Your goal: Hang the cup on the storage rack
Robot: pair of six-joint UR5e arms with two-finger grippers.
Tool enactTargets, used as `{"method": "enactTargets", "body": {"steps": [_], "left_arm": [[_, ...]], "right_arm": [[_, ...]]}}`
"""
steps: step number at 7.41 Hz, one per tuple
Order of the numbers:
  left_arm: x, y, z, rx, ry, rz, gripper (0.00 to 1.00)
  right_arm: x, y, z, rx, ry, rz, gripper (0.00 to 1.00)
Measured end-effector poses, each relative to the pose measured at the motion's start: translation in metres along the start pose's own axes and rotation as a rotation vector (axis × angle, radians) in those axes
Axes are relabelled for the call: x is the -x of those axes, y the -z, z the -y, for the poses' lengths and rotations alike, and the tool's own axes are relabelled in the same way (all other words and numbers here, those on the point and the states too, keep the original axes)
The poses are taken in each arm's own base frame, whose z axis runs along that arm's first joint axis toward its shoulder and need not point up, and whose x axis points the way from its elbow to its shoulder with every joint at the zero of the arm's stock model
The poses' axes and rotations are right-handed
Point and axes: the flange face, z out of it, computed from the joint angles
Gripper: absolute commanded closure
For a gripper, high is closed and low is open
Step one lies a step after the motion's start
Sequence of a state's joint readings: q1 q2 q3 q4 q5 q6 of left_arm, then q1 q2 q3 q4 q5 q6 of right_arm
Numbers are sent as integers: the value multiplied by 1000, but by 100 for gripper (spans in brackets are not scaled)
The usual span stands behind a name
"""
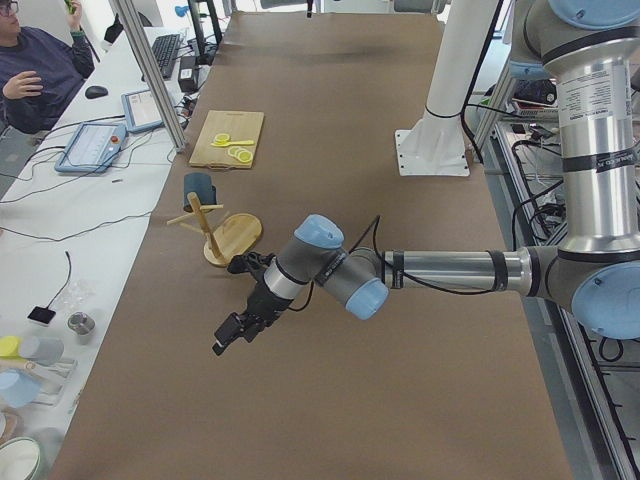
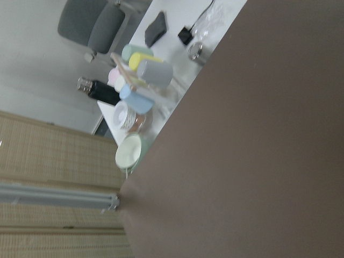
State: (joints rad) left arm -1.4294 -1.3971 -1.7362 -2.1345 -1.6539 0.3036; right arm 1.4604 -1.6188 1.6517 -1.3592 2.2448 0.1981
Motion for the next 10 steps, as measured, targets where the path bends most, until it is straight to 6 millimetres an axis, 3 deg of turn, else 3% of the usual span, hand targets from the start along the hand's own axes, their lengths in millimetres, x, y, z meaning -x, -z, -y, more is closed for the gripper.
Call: {"method": "enactTargets", "body": {"steps": [2,5,7,10], "left_arm": [[5,5,-20,161,123,-148,2],[-18,14,-56,282,771,-585,2],[-27,7,-67,344,863,-639,1],[-65,-3,-39,450,776,-661,1]], "right_arm": [[-1,-1,-1,-3,3,0,0],[-2,-2,-2,-3,1,-1,0],[-3,-3,-2,-2,0,-1,0],[-3,-4,-2,1,0,-2,0]]}}
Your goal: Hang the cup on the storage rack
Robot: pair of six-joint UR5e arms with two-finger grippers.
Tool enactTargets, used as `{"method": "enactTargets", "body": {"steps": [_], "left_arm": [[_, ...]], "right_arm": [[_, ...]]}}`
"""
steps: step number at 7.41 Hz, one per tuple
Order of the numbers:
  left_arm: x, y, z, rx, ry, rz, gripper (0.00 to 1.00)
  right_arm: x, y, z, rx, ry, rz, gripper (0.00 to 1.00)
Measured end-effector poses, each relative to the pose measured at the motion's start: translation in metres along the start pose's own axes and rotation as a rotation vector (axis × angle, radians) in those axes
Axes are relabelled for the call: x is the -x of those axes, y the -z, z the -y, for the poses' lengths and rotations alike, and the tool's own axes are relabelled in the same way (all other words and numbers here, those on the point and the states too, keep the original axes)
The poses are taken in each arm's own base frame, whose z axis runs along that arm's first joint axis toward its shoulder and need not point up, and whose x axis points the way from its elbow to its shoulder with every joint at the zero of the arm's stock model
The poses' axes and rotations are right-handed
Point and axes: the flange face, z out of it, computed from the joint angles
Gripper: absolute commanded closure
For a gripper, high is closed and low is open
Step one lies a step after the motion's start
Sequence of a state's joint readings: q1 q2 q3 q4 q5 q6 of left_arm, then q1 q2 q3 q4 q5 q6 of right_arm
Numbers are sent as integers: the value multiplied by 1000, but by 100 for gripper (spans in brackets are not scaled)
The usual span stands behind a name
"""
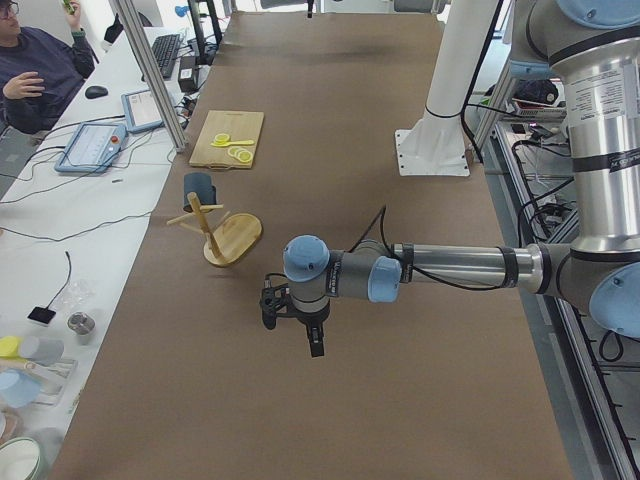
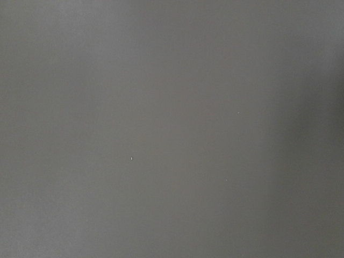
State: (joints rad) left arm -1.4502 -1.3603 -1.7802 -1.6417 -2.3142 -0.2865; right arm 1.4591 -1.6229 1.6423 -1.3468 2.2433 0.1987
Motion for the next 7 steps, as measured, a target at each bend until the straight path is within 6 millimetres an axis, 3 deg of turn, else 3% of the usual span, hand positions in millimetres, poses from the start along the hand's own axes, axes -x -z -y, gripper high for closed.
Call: {"method": "enactTargets", "body": {"steps": [4,7], "left_arm": [[-16,11,9,-18,-76,4,1],[-5,21,7,-35,-201,6,1]], "right_arm": [[3,-1,1,2,5,6,0],[5,-1,2,2,8,8,0]]}}
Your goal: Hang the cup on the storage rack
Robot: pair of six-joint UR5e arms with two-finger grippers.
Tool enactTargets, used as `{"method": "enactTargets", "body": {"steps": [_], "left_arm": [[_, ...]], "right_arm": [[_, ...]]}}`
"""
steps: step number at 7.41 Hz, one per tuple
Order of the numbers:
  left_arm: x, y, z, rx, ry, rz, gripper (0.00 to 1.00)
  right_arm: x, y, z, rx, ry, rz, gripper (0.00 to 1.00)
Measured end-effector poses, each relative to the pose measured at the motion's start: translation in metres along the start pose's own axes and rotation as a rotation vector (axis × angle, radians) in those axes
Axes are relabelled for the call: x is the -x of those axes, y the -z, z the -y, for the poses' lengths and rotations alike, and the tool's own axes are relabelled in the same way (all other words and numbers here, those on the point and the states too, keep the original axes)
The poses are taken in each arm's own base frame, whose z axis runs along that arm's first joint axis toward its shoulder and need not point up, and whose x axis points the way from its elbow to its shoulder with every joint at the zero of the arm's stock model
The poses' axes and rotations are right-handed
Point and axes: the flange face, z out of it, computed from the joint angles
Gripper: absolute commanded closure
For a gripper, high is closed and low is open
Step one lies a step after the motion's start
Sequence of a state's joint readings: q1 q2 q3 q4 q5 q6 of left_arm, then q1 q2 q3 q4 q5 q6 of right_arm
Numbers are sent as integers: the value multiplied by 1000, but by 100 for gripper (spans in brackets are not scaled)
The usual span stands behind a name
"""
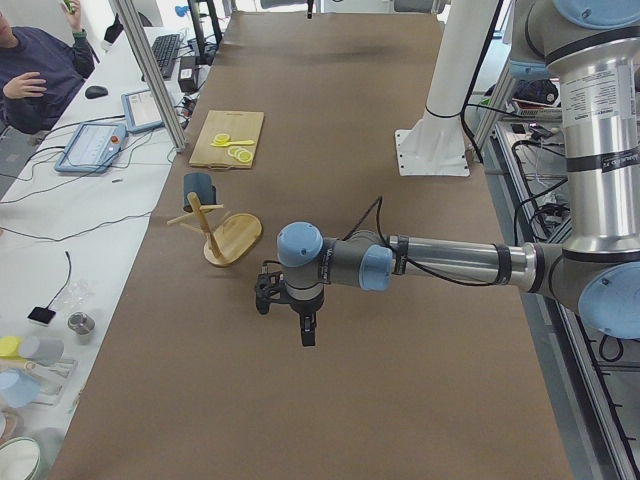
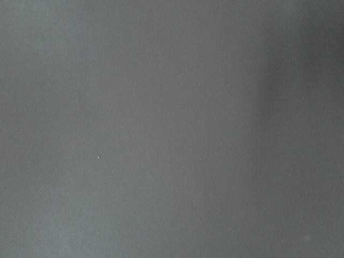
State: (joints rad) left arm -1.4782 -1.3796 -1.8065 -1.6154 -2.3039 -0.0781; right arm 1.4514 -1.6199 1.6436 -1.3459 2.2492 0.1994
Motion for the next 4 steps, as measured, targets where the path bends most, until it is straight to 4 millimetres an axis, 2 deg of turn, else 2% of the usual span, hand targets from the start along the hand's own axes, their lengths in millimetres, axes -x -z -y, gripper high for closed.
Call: {"method": "enactTargets", "body": {"steps": [4], "left_arm": [[0,2,1,-9,-17,0,1]], "right_arm": [[0,0,0,0,0,-1,0]]}}
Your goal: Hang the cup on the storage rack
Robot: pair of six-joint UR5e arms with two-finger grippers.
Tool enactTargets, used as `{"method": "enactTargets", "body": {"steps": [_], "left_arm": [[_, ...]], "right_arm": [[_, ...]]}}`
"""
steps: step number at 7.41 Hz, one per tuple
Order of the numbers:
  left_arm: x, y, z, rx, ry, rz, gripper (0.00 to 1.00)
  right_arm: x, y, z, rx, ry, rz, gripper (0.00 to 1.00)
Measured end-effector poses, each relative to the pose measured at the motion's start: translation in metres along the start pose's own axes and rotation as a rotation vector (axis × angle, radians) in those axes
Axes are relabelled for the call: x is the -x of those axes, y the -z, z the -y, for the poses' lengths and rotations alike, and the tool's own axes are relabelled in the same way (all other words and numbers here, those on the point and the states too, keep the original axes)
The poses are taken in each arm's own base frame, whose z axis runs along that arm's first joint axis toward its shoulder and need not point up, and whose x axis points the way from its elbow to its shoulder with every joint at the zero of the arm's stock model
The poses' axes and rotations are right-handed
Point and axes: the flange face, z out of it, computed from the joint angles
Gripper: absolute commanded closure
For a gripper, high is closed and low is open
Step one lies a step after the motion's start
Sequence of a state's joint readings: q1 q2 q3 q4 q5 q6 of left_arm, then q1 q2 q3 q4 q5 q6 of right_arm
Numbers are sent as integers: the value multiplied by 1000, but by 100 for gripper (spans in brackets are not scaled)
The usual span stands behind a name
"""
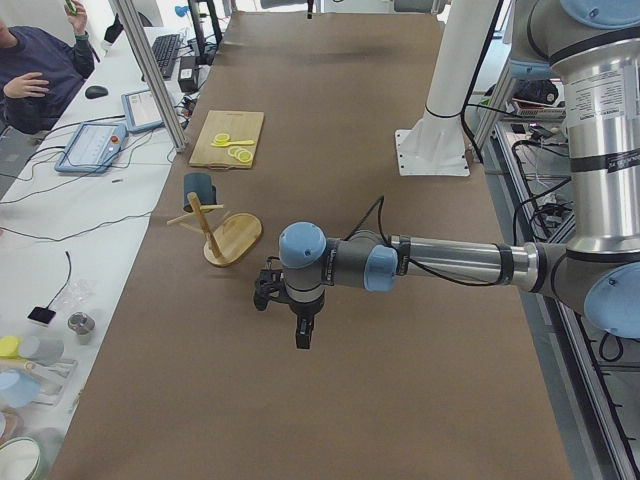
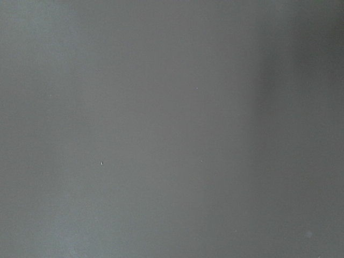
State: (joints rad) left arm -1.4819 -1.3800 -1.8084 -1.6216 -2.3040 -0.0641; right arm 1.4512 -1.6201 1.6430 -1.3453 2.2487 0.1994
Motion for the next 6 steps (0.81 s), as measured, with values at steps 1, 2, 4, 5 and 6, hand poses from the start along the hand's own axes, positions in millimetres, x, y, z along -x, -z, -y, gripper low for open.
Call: {"method": "enactTargets", "body": {"steps": [1,2,4,5,6], "left_arm": [[0,0,0,-1,1,0,2],[0,1,-1,-1,2,0,1],[0,1,-1,-2,1,0,1],[0,1,-1,-2,1,0,1],[0,1,-1,-2,1,0,1]], "right_arm": [[0,0,0,0,0,-2,0],[-1,-1,0,1,0,-5,0],[2,-4,-1,6,4,-5,0],[2,-5,-2,11,1,-2,0],[1,-7,-3,16,-4,0,0]]}}
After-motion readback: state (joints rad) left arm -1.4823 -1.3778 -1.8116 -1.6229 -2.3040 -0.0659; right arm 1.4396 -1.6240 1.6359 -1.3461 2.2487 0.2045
